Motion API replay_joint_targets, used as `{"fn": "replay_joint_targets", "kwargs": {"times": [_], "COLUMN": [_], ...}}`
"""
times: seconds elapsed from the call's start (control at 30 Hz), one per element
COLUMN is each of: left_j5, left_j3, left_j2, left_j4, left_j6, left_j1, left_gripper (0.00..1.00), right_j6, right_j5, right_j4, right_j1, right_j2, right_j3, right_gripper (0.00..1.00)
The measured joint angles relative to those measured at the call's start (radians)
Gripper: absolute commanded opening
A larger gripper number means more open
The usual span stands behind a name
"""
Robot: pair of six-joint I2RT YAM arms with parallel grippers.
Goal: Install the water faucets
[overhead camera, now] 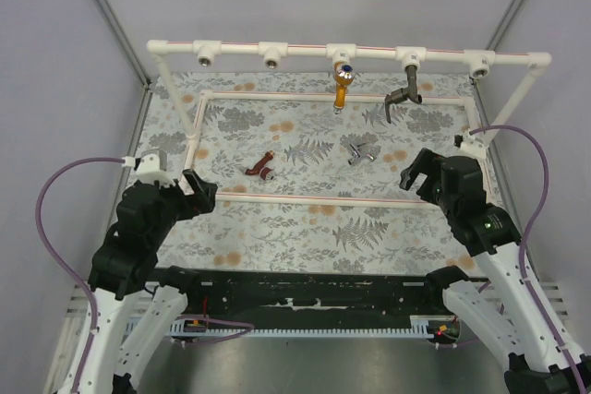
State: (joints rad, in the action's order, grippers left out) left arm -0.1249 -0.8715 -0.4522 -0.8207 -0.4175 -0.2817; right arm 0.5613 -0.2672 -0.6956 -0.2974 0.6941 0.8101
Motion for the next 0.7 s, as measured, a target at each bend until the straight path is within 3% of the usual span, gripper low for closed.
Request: {"fn": "replay_joint_targets", "kwargs": {"times": [0.13, 0.33, 0.53, 0.7], "left_j5": [0.034, 0.087, 0.142, 0.160], "left_j3": [0.052, 0.080, 0.039, -0.101], "left_j2": [-0.048, -0.261, -0.583, -0.871], "left_j4": [0.039, 0.101, 0.145, 0.156], "left_j6": [-0.018, -0.082, -0.086, -0.063], "left_j1": [0.000, -0.002, -0.002, -0.021], "left_gripper": [0.96, 0.97, 0.94, 0.92], "right_j6": [0.010, -0.012, -0.024, -0.023], "right_j5": [-0.005, 0.076, 0.168, 0.217], "right_j4": [0.030, 0.064, 0.118, 0.149], "right_j1": [0.000, 0.000, -0.001, -0.001], "right_j2": [0.047, 0.143, 0.109, 0.069], "right_j3": [-0.003, -0.012, -0.058, -0.100], "right_gripper": [0.98, 0.98, 0.98, 0.98]}}
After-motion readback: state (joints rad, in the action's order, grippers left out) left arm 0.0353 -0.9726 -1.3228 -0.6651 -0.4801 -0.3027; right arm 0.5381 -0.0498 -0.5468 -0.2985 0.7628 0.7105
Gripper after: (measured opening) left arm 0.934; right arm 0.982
